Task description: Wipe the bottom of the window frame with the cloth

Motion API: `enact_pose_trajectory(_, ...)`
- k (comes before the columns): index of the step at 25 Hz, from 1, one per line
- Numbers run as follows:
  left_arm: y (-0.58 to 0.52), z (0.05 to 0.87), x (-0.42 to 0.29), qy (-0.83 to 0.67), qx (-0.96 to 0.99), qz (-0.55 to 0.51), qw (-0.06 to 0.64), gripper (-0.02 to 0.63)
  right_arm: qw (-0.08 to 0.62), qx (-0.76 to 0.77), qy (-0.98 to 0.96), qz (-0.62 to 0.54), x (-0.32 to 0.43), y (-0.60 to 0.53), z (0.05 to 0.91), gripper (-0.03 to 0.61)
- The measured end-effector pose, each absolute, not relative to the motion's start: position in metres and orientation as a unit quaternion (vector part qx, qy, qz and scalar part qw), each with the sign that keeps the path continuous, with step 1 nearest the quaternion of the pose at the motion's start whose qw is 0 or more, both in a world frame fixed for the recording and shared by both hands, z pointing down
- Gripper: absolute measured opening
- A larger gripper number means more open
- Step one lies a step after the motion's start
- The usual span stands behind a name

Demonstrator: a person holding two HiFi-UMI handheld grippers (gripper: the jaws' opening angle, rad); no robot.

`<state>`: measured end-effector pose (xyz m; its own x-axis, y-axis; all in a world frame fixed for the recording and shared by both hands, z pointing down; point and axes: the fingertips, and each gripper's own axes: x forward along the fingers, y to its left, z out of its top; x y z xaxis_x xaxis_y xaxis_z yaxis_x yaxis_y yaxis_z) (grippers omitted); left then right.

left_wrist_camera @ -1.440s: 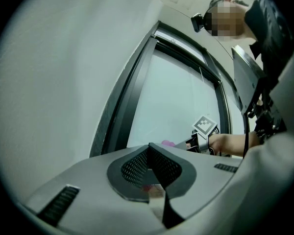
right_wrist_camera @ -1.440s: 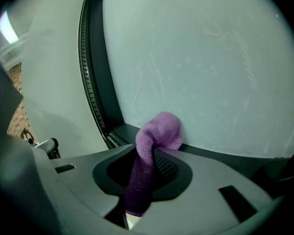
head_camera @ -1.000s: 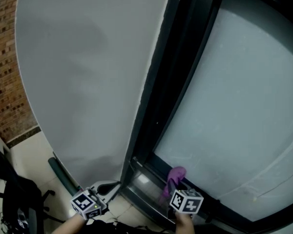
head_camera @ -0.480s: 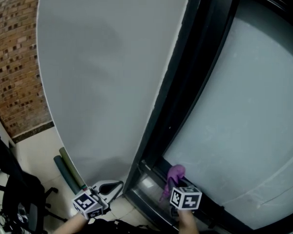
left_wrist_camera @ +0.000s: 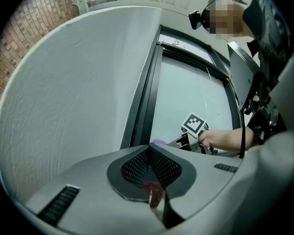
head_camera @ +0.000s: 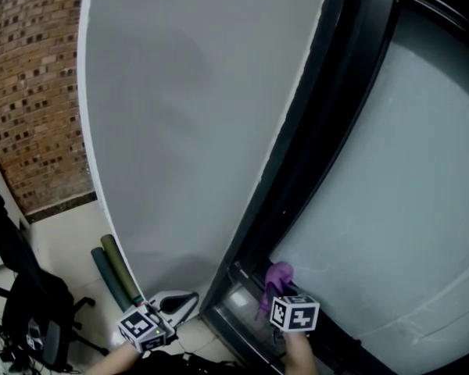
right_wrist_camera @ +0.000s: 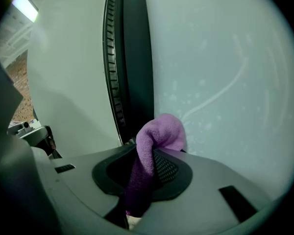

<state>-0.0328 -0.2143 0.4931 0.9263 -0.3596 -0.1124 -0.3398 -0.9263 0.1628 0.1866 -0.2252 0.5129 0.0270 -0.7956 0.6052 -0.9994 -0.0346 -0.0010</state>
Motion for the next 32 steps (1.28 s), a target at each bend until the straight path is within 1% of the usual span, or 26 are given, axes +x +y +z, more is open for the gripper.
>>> enact_pose_trajectory(5,-0.218,0.492,-0.042,-0.197,0.975,-0.07,0.07,0.005,0.263,0.668,-0.665,0.203,0.179,-0.239,0.514,0.084)
enact_pose_trajectory(20,-0.216,0.496,-0.083,-0.251,0.963,-0.066,0.072,0.005,0.292,0.659,-0.672,0.169,0.162,-0.264,0.513,0.084)
enact_pose_trajectory(24,-0.212,0.501,-0.091,-0.256,0.962,-0.062,0.077,0.005,0.269,0.648,-0.687,0.188,0.152,-0.258,0.517,0.086)
enact_pose_trajectory(32,-0.206,0.501,-0.081,-0.246,0.965,-0.049,0.08,0.005,0.207,0.599,-0.738,0.231,0.134,-0.227,0.522,0.084)
